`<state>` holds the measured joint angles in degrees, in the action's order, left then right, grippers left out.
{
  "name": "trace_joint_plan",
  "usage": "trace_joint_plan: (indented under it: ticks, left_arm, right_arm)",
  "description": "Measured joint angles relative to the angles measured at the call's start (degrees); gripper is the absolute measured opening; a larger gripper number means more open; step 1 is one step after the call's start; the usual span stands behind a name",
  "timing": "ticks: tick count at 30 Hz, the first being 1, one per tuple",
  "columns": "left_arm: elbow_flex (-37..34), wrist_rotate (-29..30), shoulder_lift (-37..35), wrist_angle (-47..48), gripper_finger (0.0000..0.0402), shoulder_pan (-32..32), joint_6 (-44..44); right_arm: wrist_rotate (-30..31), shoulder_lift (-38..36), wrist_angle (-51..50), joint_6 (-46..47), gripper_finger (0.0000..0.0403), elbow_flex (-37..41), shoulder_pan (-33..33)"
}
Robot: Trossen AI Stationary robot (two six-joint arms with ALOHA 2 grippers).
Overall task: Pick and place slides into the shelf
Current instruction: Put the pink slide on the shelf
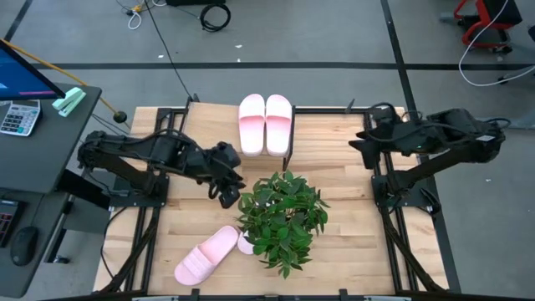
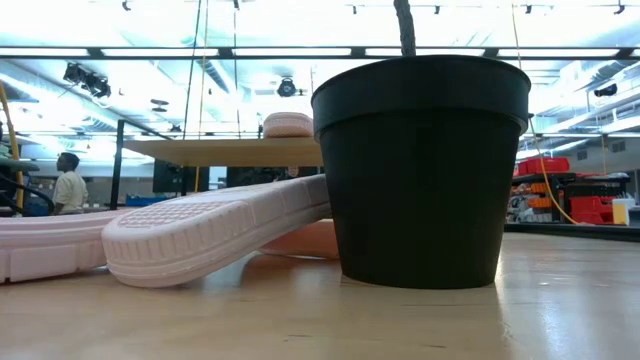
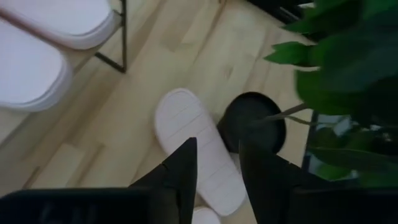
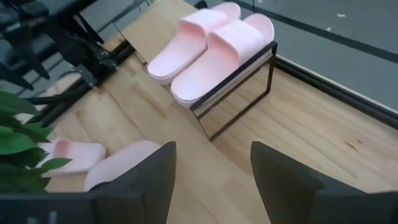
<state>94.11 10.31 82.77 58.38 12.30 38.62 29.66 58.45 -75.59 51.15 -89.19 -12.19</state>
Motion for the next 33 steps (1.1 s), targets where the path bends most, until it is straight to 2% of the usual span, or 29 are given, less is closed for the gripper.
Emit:
trace_joint_plan:
  ticks: [6, 16, 27, 33]
  left_arm:
    - [-2.27, 0.64, -0.03, -1.05, 0.0095, 0.2, 2.6]
    - [-21.01, -0.07, -4.53, -7.49, 0.0057, 1.48, 12.04]
    - [-40.9, -1.13, -11.71, -28.48, 0.0041, 1.43, 16.82]
    - [-47.45, -1.53, -11.59, -35.87, 0.0042, 1.43, 17.93]
  right_arm:
    - [1.76, -1.24, -1.42, 2.03, 0.0213, 0.0, -4.03]
    - [5.39, -0.66, -1.59, 5.48, 0.0213, 0.0, -9.13]
    - [6.63, 0.92, -1.24, 8.7, 0.0213, 0.0, -9.4]
    - [6.96, 1.93, -0.91, 10.67, 0.0213, 0.0, -9.35]
